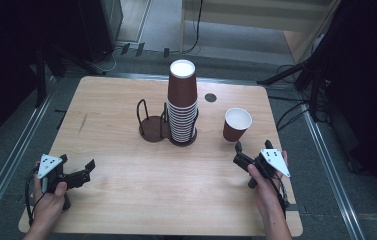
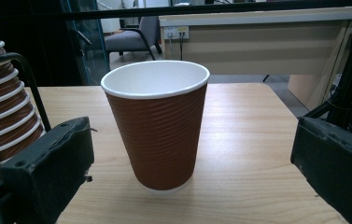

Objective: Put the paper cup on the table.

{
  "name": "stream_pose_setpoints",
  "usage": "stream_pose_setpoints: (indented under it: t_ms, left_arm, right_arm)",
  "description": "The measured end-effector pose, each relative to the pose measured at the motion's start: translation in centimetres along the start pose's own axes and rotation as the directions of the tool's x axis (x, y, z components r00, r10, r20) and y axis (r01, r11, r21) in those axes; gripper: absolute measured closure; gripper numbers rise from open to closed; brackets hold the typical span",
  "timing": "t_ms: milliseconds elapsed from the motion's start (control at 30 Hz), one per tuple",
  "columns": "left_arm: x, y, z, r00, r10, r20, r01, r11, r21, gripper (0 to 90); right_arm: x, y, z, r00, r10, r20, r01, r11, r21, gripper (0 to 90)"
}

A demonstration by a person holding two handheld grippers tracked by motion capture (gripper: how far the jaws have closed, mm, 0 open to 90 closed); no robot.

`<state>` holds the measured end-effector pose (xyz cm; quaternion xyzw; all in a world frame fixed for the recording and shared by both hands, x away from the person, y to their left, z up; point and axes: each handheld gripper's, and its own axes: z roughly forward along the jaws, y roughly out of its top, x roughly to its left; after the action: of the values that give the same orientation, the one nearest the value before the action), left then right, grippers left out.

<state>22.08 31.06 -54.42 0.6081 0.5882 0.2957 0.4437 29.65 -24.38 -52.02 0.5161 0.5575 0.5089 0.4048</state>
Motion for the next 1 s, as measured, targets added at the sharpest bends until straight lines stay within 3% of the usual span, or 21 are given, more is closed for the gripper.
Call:
stream_pose_setpoints:
  t_ms: [267,1000]
  left_arm:
    - [0.0,0.0,0.0,1.0000,0.002,0.001,-0.002,1.0000,0.002,0.0]
    - [0.0,0.0,-0.1,1.0000,0.002,0.002,-0.002,1.0000,0.004,0.0]
  right_arm:
    - [-0.6,-0.5,-1.3,1.0000,-0.004,0.000,0.004,1.000,0.001,0.0]
    - [-3.7,-2.3,-4.3,0.9984,-0.028,0.050,0.027,0.999,0.032,0.0]
